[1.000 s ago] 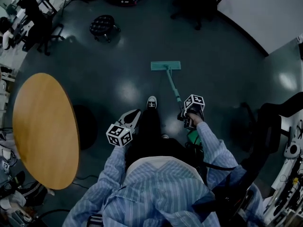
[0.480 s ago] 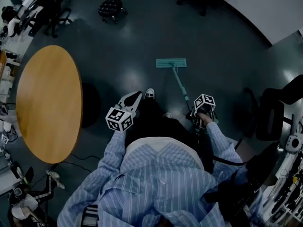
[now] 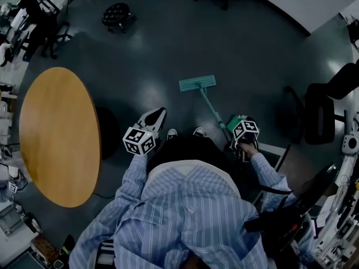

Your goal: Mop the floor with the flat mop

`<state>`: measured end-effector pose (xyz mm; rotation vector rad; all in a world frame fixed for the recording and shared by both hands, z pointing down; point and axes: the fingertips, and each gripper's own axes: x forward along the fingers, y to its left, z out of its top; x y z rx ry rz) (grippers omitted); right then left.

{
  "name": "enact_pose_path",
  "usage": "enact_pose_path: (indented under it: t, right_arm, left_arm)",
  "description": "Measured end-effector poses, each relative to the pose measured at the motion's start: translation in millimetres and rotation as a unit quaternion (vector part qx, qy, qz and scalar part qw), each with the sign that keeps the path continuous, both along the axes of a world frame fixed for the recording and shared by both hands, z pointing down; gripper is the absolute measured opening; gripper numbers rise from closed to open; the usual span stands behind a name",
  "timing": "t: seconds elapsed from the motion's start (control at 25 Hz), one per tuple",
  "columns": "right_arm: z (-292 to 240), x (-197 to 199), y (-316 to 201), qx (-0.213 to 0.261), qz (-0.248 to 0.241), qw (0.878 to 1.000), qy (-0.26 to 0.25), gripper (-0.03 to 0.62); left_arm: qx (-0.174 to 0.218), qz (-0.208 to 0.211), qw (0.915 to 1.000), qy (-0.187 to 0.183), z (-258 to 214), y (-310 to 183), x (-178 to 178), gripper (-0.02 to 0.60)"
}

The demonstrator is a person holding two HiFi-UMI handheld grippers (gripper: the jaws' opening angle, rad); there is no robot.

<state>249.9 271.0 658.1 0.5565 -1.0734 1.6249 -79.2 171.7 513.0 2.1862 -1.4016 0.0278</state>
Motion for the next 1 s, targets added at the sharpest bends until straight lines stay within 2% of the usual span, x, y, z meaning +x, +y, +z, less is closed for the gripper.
enact_pose_path:
  t: [0.24,0.4,0.76,1.0]
  right_arm:
    - [-16,-23,46,-0.015,0.021,1.0,0.003,0.054]
    - [-19,-16,67,-0.021,0.028,0.999,0.0,0.055]
    - [-31,6,74,-0.031,0.017,0.999,0.01,0.055]
    - [-35,7,67,-0.034,0.013,0.999,0.012,0.055]
  left_arm:
    - [-0.007,0.024,0.9997,-0.002,-3,14,-25,0.009]
    - [-0.002,0.027,0.9996,0.004,-4,14,-23,0.009]
    - [-0.003,0.039,0.9992,0.005,-5,0,-14,0.009]
    - [-0.015,0.044,0.9989,-0.009,1,1,-16,0.009]
